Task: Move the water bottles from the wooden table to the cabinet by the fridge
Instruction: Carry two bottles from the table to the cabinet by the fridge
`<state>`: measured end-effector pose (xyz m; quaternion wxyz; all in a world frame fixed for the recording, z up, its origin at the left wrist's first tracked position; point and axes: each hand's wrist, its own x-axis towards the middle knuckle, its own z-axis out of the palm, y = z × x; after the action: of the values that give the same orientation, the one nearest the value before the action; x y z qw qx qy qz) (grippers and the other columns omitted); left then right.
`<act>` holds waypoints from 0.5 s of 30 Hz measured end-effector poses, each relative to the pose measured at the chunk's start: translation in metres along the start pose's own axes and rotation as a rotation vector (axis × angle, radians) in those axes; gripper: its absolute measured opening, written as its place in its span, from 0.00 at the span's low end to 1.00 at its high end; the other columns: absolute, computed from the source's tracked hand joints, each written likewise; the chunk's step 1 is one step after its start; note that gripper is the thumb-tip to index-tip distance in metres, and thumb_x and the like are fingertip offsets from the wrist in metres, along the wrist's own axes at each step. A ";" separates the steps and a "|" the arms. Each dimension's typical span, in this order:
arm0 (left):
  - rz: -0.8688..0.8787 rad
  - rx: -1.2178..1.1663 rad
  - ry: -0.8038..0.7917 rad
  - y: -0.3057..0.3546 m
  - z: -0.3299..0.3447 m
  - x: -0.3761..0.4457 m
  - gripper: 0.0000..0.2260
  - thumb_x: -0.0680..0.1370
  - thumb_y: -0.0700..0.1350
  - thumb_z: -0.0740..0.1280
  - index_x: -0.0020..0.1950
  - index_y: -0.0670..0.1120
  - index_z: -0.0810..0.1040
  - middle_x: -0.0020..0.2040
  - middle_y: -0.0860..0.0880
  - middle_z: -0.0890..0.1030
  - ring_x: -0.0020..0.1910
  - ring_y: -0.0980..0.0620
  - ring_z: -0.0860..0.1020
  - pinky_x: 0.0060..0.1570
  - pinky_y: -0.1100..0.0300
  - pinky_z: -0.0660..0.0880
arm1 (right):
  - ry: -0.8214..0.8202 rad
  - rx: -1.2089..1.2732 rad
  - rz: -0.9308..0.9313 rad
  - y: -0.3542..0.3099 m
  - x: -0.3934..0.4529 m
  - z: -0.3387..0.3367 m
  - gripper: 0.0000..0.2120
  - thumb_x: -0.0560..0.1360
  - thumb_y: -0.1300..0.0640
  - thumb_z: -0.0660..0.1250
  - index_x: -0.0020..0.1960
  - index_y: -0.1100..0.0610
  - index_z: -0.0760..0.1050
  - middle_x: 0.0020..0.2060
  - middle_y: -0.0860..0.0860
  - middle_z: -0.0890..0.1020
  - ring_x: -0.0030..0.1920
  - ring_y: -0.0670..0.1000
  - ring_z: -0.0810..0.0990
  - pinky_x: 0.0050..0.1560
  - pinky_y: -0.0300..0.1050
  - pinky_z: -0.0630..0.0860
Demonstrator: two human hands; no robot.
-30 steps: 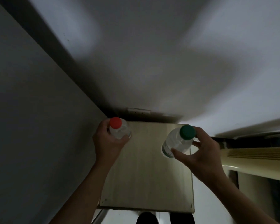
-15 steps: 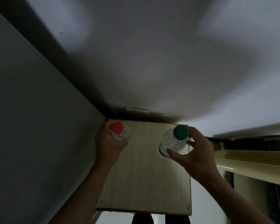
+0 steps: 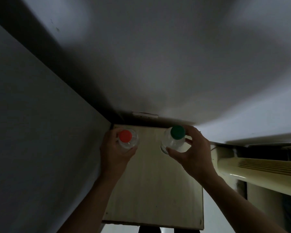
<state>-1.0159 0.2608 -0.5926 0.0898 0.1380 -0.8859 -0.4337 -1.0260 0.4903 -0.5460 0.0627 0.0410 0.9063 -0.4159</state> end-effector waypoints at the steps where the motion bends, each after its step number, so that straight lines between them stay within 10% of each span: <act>1: -0.003 0.007 0.002 -0.001 0.001 0.000 0.26 0.60 0.45 0.84 0.53 0.48 0.77 0.50 0.51 0.80 0.46 0.52 0.79 0.47 0.57 0.76 | -0.003 0.002 0.002 0.001 0.003 0.004 0.32 0.61 0.52 0.82 0.61 0.49 0.72 0.54 0.39 0.74 0.54 0.42 0.74 0.50 0.29 0.68; 15: -0.010 0.010 -0.057 -0.006 -0.001 0.000 0.28 0.59 0.42 0.84 0.55 0.47 0.77 0.52 0.50 0.80 0.49 0.53 0.78 0.49 0.65 0.72 | -0.049 0.030 0.000 0.012 0.014 0.036 0.30 0.63 0.54 0.80 0.61 0.50 0.72 0.57 0.44 0.78 0.56 0.43 0.75 0.55 0.32 0.70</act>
<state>-1.0147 0.2568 -0.5965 0.0616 0.1304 -0.8896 -0.4334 -1.0354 0.4716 -0.5805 0.0842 0.0320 0.8983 -0.4301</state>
